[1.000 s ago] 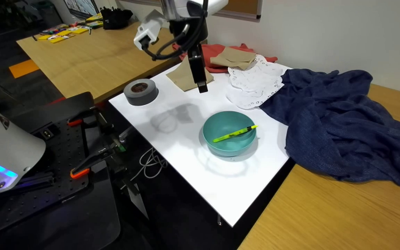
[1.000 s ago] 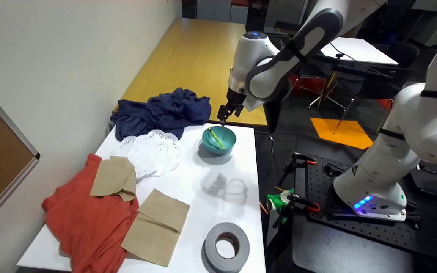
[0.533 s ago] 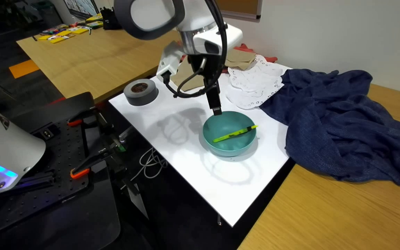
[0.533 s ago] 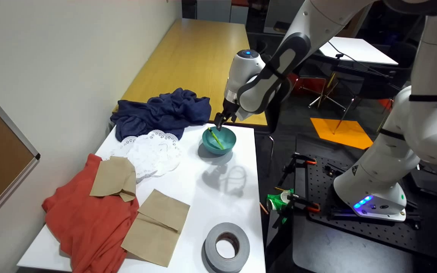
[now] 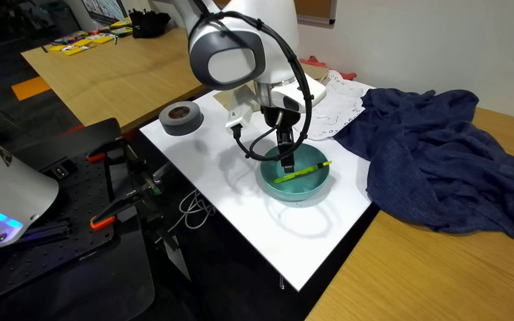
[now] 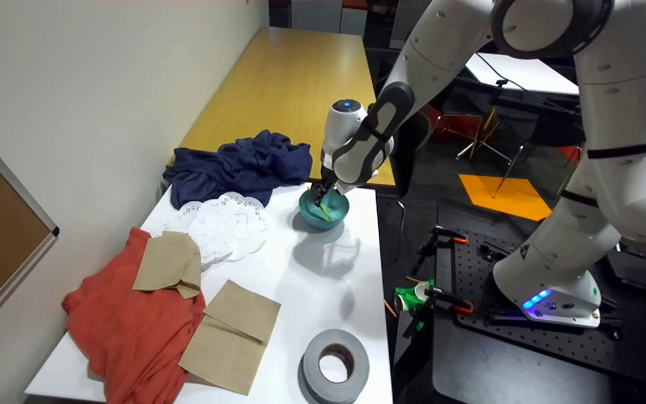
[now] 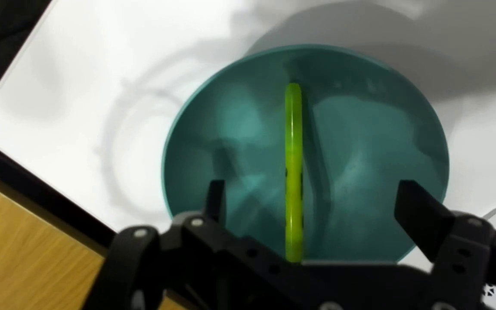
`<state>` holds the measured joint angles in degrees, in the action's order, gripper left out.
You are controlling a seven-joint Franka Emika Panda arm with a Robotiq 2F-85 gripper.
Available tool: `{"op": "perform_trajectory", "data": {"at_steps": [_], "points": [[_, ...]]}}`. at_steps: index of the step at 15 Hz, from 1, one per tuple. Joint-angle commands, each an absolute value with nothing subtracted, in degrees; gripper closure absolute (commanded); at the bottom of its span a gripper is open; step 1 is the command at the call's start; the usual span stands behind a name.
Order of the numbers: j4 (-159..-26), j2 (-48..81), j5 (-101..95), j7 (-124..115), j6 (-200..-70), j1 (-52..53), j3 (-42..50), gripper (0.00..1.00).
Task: Remove the pencil from the bowl and move the bowl to the left
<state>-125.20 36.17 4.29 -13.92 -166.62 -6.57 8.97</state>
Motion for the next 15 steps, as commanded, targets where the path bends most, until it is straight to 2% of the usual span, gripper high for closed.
{"op": "perform_trajectory", "data": {"at_steps": [1, 4, 5, 7, 15], "points": [[-121.3, 40.4, 6.0, -12.8, -168.2, -7.5, 8.7, 0.0], [-119.0, 42.7, 6.3, -12.7, -168.3, -8.0, 8.6, 0.0], [-118.4, 43.4, 6.2, -12.7, -168.6, -7.9, 8.8, 0.2], [-117.5, 44.3, 6.2, -12.4, -168.9, -8.3, 8.5, 0.32], [-116.3, 45.8, 6.5, -12.2, -170.7, -8.9, 8.1, 0.95]]}}
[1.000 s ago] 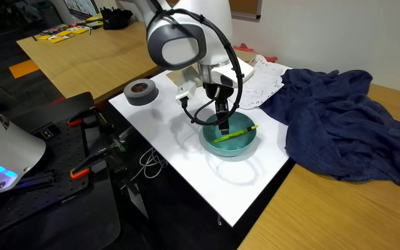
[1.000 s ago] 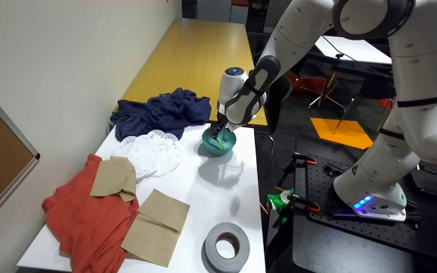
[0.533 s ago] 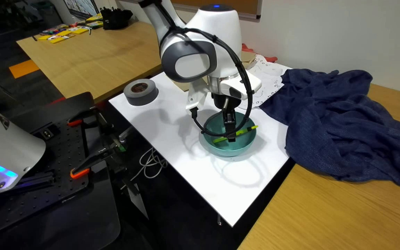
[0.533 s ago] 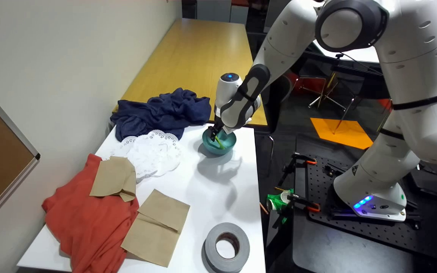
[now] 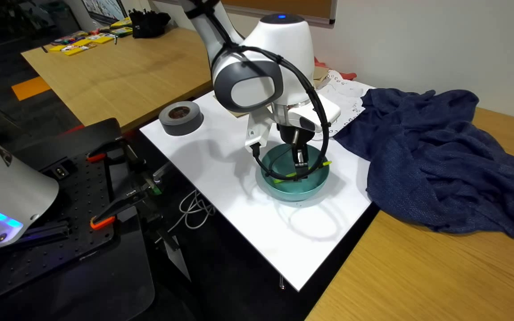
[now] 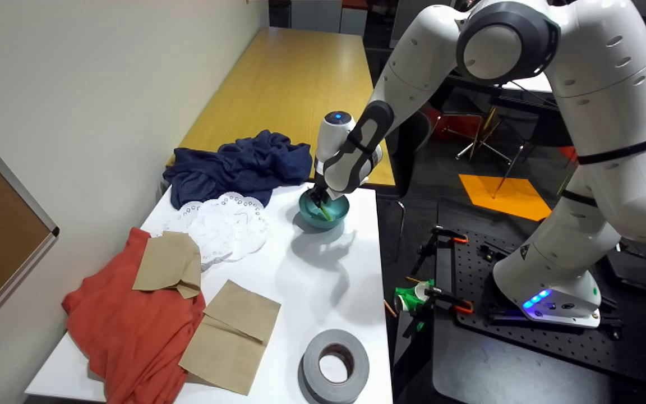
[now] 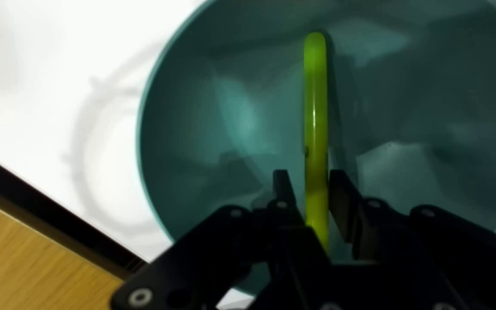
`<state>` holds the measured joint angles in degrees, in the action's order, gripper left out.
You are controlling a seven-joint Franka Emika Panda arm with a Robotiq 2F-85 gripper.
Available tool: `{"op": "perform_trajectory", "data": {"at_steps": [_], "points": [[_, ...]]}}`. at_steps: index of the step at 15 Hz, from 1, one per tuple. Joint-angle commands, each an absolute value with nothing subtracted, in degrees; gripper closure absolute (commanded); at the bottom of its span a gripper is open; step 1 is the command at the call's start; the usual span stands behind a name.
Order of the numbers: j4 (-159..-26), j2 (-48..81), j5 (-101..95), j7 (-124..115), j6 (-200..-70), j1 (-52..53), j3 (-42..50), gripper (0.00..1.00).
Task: Remove the pencil from the bowl and move the bowl to the left
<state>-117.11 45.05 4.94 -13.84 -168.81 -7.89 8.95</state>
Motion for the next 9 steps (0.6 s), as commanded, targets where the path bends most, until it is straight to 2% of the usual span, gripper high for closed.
{"op": "perform_trajectory", "data": {"at_steps": [1, 9], "points": [[-116.2, 45.8, 6.5, -12.2, -170.7, -8.9, 8.1, 0.99], [-122.7, 38.4, 5.9, -14.2, -174.8, -3.8, 11.6, 0.96]]}}
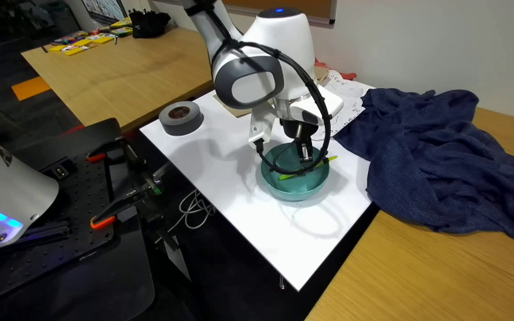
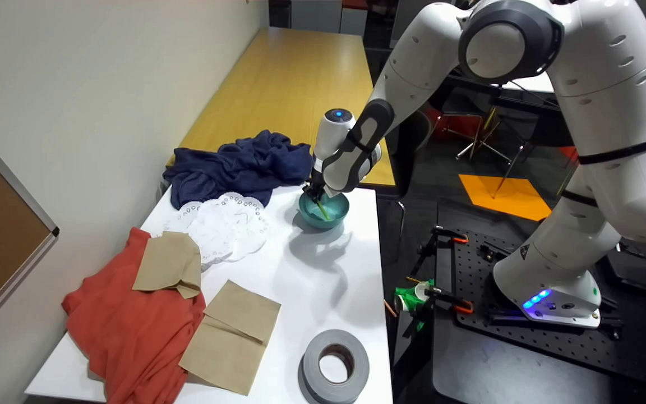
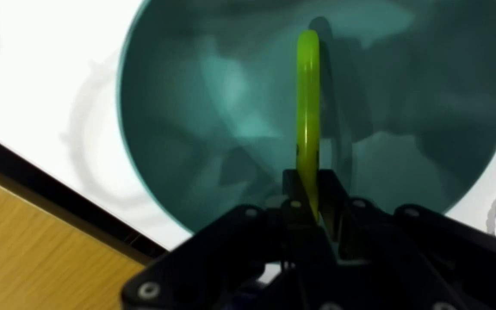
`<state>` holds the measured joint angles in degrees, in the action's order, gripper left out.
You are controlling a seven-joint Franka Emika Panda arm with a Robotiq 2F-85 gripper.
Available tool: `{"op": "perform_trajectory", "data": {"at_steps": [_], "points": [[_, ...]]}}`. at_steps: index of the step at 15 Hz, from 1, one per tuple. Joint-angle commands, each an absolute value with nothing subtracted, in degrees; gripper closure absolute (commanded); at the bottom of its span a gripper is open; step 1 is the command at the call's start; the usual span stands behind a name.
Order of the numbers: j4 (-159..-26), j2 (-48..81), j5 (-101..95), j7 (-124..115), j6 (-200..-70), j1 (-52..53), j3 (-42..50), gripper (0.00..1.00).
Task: Remove the pencil from the bowl and move the bowl to the left
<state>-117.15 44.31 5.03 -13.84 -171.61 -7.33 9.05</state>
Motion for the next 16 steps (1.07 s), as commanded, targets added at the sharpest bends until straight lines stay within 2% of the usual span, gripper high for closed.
{"op": "perform_trajectory", "data": {"at_steps": [1, 8, 16], "points": [[-124.0, 36.7, 5.8, -13.9, -176.2, -3.2, 12.0, 0.96], [-129.7, 26.3, 4.1, -12.8, -177.2, 4.2, 15.2, 0.96], [-128.1, 25.7, 4.4, -8.2, -174.5, 1.0, 5.5, 0.96]]}}
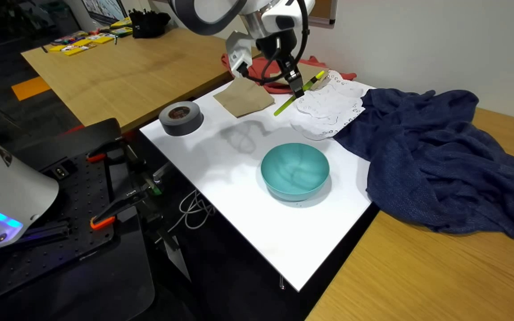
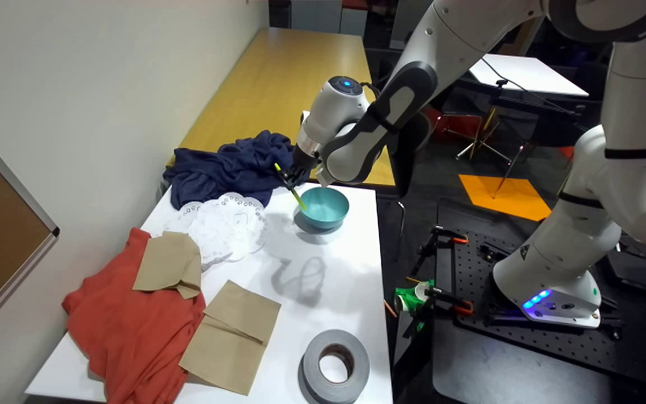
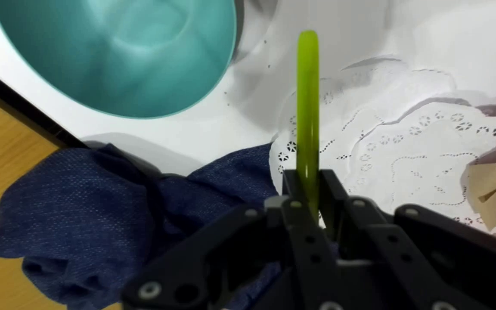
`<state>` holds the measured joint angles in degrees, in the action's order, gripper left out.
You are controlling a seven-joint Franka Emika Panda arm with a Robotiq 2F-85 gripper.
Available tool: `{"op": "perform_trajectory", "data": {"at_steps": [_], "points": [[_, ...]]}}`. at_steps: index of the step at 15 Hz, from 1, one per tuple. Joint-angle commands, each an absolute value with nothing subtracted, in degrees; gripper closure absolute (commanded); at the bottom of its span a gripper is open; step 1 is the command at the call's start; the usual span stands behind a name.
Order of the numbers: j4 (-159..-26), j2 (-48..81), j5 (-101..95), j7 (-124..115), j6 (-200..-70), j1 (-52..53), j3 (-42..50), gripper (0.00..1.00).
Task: Remove the pencil from the bowl and move the bowl to the left
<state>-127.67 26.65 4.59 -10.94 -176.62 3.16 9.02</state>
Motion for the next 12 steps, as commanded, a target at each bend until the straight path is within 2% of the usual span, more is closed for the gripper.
{"op": "perform_trajectory", "data": {"at_steps": [1, 5, 12], "points": [[-127.6, 26.3, 4.8, -7.3, -174.0, -0.1, 3.6, 0.96], [-125.7, 29.0, 5.2, -4.8, -170.6, -2.9, -1.4, 0.96], [-121.1, 36.5, 3.6, -4.9, -169.4, -0.9, 0.9, 0.96]]}}
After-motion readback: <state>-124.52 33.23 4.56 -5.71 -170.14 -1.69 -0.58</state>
